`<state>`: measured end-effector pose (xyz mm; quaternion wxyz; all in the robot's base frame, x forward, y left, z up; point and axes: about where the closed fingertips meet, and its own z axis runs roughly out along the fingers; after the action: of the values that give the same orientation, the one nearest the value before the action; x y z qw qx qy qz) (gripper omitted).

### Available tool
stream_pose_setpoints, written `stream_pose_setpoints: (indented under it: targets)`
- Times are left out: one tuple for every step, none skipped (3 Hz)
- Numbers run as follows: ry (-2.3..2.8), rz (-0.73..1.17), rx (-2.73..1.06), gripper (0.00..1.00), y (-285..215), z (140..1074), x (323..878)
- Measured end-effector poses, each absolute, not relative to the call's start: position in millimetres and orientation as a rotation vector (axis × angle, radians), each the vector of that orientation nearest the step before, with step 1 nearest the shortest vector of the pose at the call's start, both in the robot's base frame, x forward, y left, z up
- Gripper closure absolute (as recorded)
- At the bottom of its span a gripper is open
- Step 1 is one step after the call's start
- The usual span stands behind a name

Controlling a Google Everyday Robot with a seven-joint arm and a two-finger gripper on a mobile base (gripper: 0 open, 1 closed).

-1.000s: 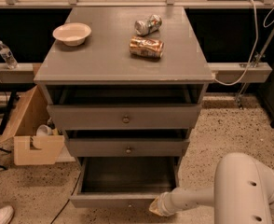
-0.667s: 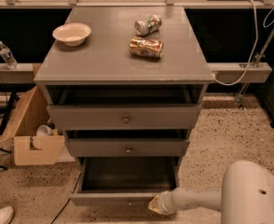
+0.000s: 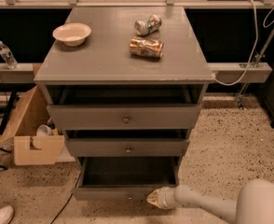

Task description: Close bottom drawer

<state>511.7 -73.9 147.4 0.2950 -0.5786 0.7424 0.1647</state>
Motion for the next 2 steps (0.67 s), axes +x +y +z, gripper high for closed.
stream_pose_setpoints:
  targets:
    - [1.927,0.421,-1.512,1.00,-71,154,531]
    - [1.893,0.412,-1.493,1.00,-67,157,550]
